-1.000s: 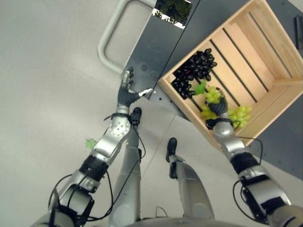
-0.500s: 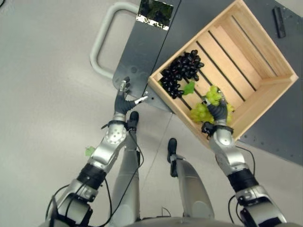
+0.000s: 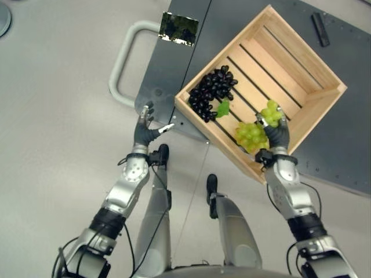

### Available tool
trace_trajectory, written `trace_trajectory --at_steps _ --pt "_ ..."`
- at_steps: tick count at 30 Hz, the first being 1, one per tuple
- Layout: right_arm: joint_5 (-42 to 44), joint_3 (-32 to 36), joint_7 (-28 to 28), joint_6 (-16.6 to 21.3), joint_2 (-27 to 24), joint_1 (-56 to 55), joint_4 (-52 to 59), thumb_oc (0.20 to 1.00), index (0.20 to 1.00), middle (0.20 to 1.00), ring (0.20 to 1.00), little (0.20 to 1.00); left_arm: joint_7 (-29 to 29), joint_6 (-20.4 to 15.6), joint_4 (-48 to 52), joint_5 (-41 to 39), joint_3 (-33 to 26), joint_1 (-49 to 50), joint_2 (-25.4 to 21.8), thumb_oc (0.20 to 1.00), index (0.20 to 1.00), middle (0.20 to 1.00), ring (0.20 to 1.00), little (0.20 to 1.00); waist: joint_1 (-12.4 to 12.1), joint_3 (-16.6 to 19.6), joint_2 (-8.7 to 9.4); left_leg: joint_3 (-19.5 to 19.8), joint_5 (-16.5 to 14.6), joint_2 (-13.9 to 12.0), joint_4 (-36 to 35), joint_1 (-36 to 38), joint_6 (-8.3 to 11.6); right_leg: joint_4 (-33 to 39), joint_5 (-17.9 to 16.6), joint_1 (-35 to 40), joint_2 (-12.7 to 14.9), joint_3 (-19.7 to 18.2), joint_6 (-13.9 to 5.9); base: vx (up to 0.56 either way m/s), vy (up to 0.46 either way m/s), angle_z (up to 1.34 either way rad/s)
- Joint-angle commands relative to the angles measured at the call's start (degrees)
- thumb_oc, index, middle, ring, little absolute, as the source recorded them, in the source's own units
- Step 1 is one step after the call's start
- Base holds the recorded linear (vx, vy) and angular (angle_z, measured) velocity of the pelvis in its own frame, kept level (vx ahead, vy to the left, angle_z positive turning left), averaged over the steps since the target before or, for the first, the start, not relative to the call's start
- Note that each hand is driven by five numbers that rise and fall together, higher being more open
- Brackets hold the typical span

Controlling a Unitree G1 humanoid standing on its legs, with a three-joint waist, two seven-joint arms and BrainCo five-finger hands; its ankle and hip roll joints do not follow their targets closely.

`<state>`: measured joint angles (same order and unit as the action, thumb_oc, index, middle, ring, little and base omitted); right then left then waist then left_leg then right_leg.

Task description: Pick up the fruits from the basket on one side to the basket on the other side

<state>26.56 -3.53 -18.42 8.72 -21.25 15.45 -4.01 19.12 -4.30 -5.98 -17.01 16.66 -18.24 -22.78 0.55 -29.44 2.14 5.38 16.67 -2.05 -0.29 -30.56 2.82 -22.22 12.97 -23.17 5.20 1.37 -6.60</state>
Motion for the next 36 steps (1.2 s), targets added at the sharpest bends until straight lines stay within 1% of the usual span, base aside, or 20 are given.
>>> trace_trajectory --at_steps 1,2,3,4,10,14,17,19,23,24,25,27,28,30,31,32,33,34,35,36 --pt "1.7 6.2 2.6 3.9 -6.5 3.7 7.3 0.2 0.2 0.2 0.2 0.2 -2.2 -2.7 4.4 1.3 -2.7 -2.1 -0.7 1.0 1.0 1.0 1.0 1.0 0.6 -0.4 0.49 -0.9 -11.2 -1.3 5.0 4.6 1.95 9.9 -6.8 2.4 5.4 -0.1 -2.57 0.0 0.004 -0.06" --pt "1.7 6.2 2.6 3.9 -6.5 3.7 7.3 0.2 0.2 0.2 0.2 0.2 -2.2 -2.7 4.4 1.3 -2.7 -2.1 -0.7 1.0 1.0 1.0 1.0 1.0 0.6 -0.4 0.49 -0.9 -11.1 -1.3 5.0 4.6 1.95 9.9 -6.8 2.4 5.4 -0.1 -2.57 0.01 -0.016 -0.06" --pt "2.6 6.5 3.9 3.1 -10.6 5.8 8.0 0.2 0.2 0.2 0.2 0.2 -3.4 -2.9 5.1 0.7 -2.5 -2.4 -2.0 1.0 1.0 1.0 1.0 1.0 0.6 -0.4 0.87 -1.1 -11.9 -1.1 5.3 6.6 1.9 9.5 -6.3 4.2 5.8 -0.1 -2.72 0.0 -0.016 -0.03" --pt "2.6 6.5 3.9 3.2 -10.6 5.9 7.9 0.2 0.2 0.2 0.2 0.2 -3.4 -2.8 5.2 0.7 -2.6 -2.5 -1.9 1.0 1.0 1.0 1.0 1.0 0.6 -0.4 0.76 -1.1 -11.6 -1.2 5.3 6.3 1.88 9.7 -6.7 4.0 5.7 -0.1 -2.74 0.0 0.0 0.0" --pt "4.8 3.1 6.8 1.7 -18.3 13.0 8.4 0.2 0.2 0.2 0.2 0.2 -6.0 -3.0 5.2 -0.9 -0.3 -5.3 -3.2 1.0 1.0 1.0 1.0 1.0 0.3 -0.3 1.12 -1.2 -12.1 -1.5 5.8 9.5 1.97 9.5 -6.6 6.8 5.7 -0.3 -2.69 0.0 0.0 0.0" --pt "5.9 -0.3 8.5 0.8 -21.3 16.9 8.5 0.2 0.2 0.2 0.2 0.2 -6.4 -3.2 4.7 -1.5 1.5 -7.6 -3.5 1.0 1.0 1.0 1.0 1.0 0.1 1.4 1.51 -1.2 -12.6 -1.6 6.2 10.2 2.04 8.9 -6.4 7.4 5.8 -0.3 -2.64 0.02 -0.011 0.0" --pt "5.9 -5.2 9.8 -0.5 -22.7 20.9 7.0 0.2 0.2 0.2 0.2 0.2 -7.2 -3.3 4.0 -2.9 3.6 -9.4 -3.3 1.0 1.0 1.0 1.0 1.0 0.0 2.7 1.53 -1.2 -13.0 -1.7 6.7 10.8 2.16 8.2 -6.1 7.9 5.8 -0.7 -2.53 0.03 -0.009 0.0" --pt "6.3 -8.7 10.5 -1.4 -22.7 23.8 5.4 0.2 0.2 0.2 0.2 0.2 -7.8 -3.2 3.3 -3.4 5.5 -10.9 -3.2 1.0 1.0 1.0 1.0 1.0 -0.1 3.5 1.59 -1.1 -13.2 -1.8 7.0 11.1 2.19 8.0 -5.9 8.2 5.7 -0.6 -2.48 0.02 -0.008 -0.01" --pt "6.2 -15.1 11.5 -3.2 -21.3 29.3 1.5 0.2 0.2 0.2 0.2 0.2 -8.4 -2.9 1.8 -3.4 9.6 -14.3 -2.4 1.0 1.0 1.0 1.0 1.0 -0.6 5.0 1.73 -0.8 -13.5 -2.0 7.4 11.7 2.32 7.8 -5.6 9.0 5.6 -0.3 -2.34 0.02 -0.014 -0.01" --pt "6.2 -15.2 11.5 -3.2 -21.3 29.5 1.4 0.2 0.2 0.2 0.2 0.2 -8.4 -2.9 1.7 -3.4 9.5 -14.4 -2.4 1.0 1.0 1.0 1.0 1.0 -0.5 5.0 1.72 -0.7 -13.6 -2.0 7.4 11.7 2.33 7.7 -5.6 9.1 5.6 -0.3 -2.34 0.0 0.0 0.0" --pt "5.9 -17.7 11.3 -3.9 -19.6 31.9 -0.8 0.2 0.2 0.2 0.2 0.2 -8.4 -2.7 0.7 -3.1 11.3 -15.9 -1.6 1.0 1.0 1.0 1.0 1.0 -0.8 5.8 1.68 -0.6 -13.6 -2.1 7.4 11.9 2.4 7.8 -5.5 9.5 5.5 -0.3 -2.26 0.02 -0.015 0.05" --pt "5.7 -18.5 11.1 -4.1 -18.7 32.7 -2.1 0.2 0.2 0.2 0.2 0.2 -8.2 -2.7 -0.1 -2.8 11.9 -16.9 -1.3 1.0 1.0 1.0 1.0 1.0 -0.8 6.1 1.63 -0.5 -13.7 -2.0 7.5 11.9 2.43 7.7 -5.4 9.6 5.5 -0.2 -2.23 0.01 -0.01 0.04" --pt "4.9 -19.9 10.6 -4.6 -16.2 33.7 -3.8 0.2 0.2 0.2 0.2 0.2 -7.7 -2.5 -1.5 -2.6 13.3 -18.5 0.0 1.0 1.0 1.0 1.0 1.0 -0.8 6.7 1.56 -0.3 -13.9 -2.0 7.6 12.0 2.4 7.4 -5.3 9.8 5.5 -0.1 -2.16 0.0 0.0 0.0" --pt "4.6 -20.3 10.6 -4.8 -15.0 33.9 -4.5 0.2 0.2 0.2 0.2 0.2 -7.5 -2.6 -2.1 -2.5 13.7 -19.2 0.2 1.0 1.0 1.0 1.0 1.0 -0.8 7.0 1.53 -0.3 -14.0 -2.0 7.8 12.0 2.39 7.4 -5.2 9.8 5.5 0.0 -2.14 0.0 0.0 0.0" --pt "3.9 -21.8 10.6 -5.3 -11.9 34.3 -6.0 0.2 0.2 0.2 0.2 0.2 -7.2 -2.5 -3.8 -2.7 15.0 -20.7 1.5 1.0 1.0 1.0 1.0 1.0 -0.9 7.6 1.44 -0.1 -14.1 -2.0 7.9 12.0 2.41 7.4 -5.2 10.1 5.6 0.2 -2.08 0.0 0.0 0.0" --pt "3.7 -22.6 10.4 -5.5 -10.4 34.6 -6.6 0.2 0.2 0.2 0.2 0.2 -7.0 -2.5 -4.8 -2.8 15.8 -21.4 2.2 1.0 1.0 1.0 1.0 1.0 -1.0 7.8 1.42 0.0 -14.2 -2.0 8.1 12.1 2.41 7.3 -5.1 10.1 5.6 0.2 -2.04 0.0 0.0 0.0" --pt "3.7 -22.6 10.4 -5.4 -10.4 34.6 -6.6 0.2 0.2 0.2 0.2 0.2 -7.0 -2.5 -4.9 -2.8 15.8 -21.5 2.2 1.0 1.0 1.0 1.0 1.0 -0.9 7.8 1.43 0.0 -14.3 -2.0 8.1 12.1 2.41 7.3 -5.1 10.1 5.6 0.2 -2.04 0.0 0.0 0.0" --pt "3.2 -23.8 10.4 -6.0 -7.2 34.6 -8.0 0.2 0.2 0.2 0.2 0.2 -6.8 -2.3 -6.8 -4.1 17.1 -22.5 3.8 1.0 1.0 1.0 1.0 1.0 -0.9 8.3 1.45 0.1 -14.4 -1.9 8.3 12.0 2.39 7.3 -5.1 10.3 5.6 0.2 -1.99 0.0 0.0 0.0" --pt "3.2 -23.8 10.4 -6.0 -7.2 34.6 -8.0 0.2 0.2 0.2 0.2 0.2 -6.8 -2.4 -6.9 -4.2 17.1 -22.6 3.8 1.0 1.0 1.0 1.0 1.0 -0.9 8.3 1.46 0.1 -14.4 -1.9 8.3 12.0 2.39 7.3 -5.1 10.3 5.6 0.2 -1.99 0.0 0.0 0.0" --pt "2.9 -24.3 9.9 -6.2 -4.5 34.1 -8.5 0.2 0.2 0.2 0.2 0.2 -6.3 -2.4 -8.6 -6.0 17.8 -23.2 5.2 1.0 1.0 1.0 1.0 1.0 -0.9 8.8 1.36 0.1 -14.5 -1.8 8.5 12.0 2.36 7.3 -5.1 10.4 5.6 0.2 -1.97 0.0 0.0 0.0"
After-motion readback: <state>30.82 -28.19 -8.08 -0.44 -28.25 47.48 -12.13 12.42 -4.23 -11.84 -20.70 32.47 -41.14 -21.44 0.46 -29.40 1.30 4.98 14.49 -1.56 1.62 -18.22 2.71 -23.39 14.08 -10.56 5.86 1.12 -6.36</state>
